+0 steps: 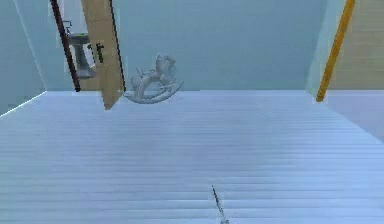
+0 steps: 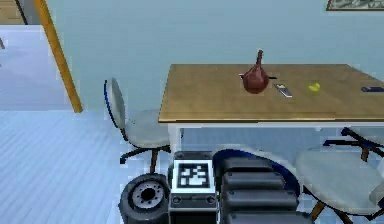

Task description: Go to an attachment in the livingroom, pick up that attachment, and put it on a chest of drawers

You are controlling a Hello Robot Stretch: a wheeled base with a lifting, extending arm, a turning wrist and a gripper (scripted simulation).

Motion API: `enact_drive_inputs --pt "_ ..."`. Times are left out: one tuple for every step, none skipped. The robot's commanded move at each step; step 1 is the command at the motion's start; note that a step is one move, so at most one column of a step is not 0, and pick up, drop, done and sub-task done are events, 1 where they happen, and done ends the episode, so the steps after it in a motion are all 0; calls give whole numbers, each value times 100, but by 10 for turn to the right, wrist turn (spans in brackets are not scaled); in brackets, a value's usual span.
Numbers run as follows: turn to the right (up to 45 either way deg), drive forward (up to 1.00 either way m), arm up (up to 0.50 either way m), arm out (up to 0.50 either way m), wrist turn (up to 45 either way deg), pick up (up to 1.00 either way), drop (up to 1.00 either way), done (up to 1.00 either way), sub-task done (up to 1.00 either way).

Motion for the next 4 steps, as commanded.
enact_drive_inputs --pt "390 0 0 0 0 0 0 0 0" --pt "0 100 0 0 0 0 0 0 0" --pt "0 55 0 0 0 0 0 0 0" --pt "90 0 0 0 0 0 0 0 0"
